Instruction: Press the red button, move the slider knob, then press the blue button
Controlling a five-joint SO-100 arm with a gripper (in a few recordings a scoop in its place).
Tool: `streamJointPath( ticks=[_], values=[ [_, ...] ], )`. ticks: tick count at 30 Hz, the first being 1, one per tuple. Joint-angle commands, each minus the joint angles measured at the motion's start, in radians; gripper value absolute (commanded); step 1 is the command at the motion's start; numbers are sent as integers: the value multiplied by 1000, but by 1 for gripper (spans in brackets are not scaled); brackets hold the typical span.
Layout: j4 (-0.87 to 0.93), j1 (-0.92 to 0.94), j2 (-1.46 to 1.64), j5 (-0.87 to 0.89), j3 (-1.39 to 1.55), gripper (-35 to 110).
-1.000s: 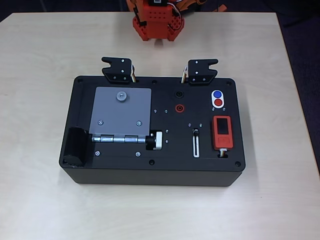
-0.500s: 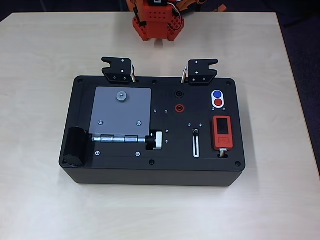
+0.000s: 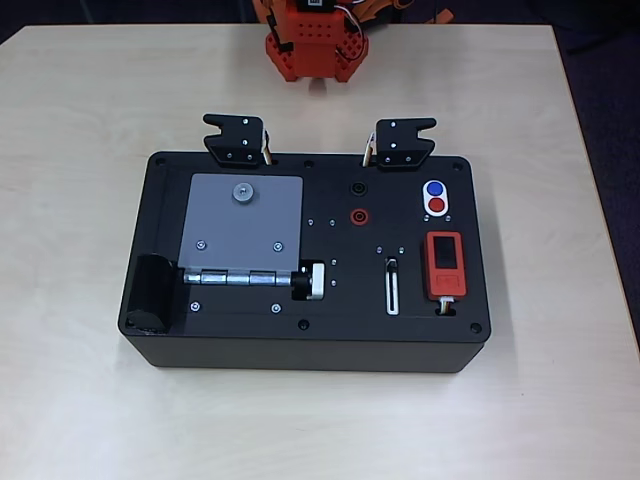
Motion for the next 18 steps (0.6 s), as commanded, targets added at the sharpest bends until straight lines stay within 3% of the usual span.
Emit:
streamJointPath(
  ticks=[1,10,18],
  values=[
    [-5,8,-2,-2,5,0],
    [170,9,-2,-584,5,0],
    [761,20,3,-696,-175,0]
  ],
)
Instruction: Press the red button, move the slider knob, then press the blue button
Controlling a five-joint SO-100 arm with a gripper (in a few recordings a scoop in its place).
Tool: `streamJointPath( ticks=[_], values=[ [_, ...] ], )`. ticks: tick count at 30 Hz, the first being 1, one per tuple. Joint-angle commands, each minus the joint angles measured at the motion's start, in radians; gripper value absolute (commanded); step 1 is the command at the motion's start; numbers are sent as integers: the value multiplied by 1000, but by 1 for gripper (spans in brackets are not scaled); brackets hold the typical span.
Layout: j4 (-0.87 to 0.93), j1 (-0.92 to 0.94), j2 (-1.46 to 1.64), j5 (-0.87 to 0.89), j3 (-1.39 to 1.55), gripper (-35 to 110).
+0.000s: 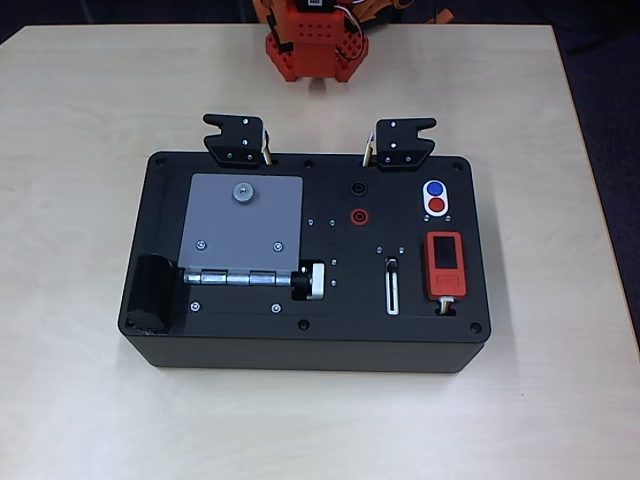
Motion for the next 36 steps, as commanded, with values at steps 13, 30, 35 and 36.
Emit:
streamJointPath(
  ticks=[13,30,35,36],
  values=[
    [1117,32,-64,-428,-508,0],
    [1976,-147,-176,-462,-683,19],
    [2126,-190,-270,-583,-765,19],
    [2164,-201,-288,-600,-781,19]
  ],
)
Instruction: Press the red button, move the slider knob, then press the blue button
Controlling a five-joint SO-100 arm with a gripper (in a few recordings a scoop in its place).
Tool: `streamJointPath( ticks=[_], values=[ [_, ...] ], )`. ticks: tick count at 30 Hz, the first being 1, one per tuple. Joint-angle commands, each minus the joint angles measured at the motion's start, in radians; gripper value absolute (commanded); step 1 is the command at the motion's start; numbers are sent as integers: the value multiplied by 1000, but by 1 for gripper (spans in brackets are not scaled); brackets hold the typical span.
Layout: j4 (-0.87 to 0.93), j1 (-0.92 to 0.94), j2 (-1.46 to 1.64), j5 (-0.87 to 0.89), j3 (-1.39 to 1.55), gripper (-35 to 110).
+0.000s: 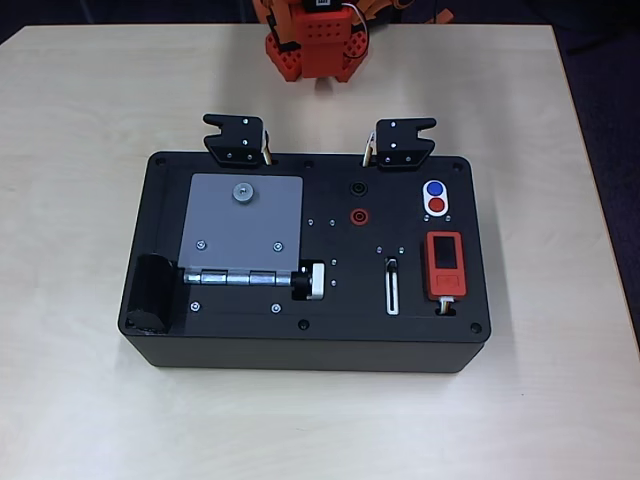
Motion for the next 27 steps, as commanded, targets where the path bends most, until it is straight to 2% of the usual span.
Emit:
streamJointPath(
  ticks=[1,8,11,16,18,20,24,27],
  values=[
    [124,-37,-54,-55,-71,19],
    [278,-81,-249,-176,-195,22],
    [313,-86,-345,-245,-262,18],
    [347,-97,-489,-232,-351,21],
    [341,-107,-552,-278,-403,29],
    [385,-115,-607,-244,-448,40],
    [423,-152,-689,-178,-494,77],
    [482,-172,-732,-127,-517,95]
  ],
)
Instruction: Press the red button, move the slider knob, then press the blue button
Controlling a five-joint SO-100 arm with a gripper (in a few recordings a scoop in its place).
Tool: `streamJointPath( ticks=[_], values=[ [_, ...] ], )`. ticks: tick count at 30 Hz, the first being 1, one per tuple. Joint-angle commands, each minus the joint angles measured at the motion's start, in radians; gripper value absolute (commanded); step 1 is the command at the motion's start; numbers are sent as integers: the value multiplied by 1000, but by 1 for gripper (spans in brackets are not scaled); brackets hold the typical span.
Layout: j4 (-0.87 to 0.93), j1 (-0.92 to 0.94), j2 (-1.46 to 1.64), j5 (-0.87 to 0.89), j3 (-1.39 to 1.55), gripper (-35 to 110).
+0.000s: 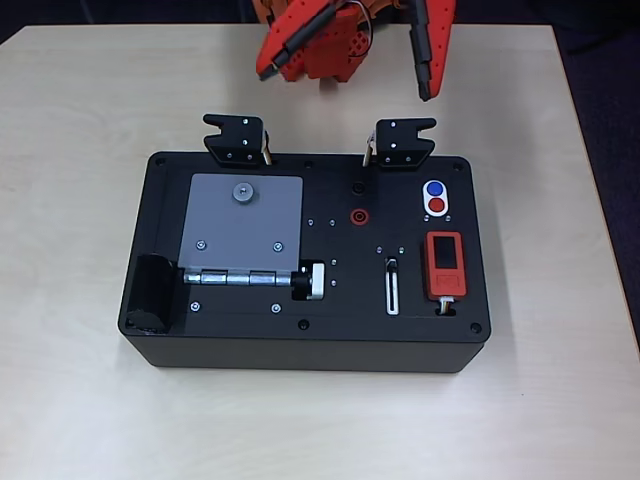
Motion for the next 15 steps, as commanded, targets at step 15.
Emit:
streamJointPath(
  ticks=[15],
  values=[
    [152,74,-224,43,-163,104]
  ],
)
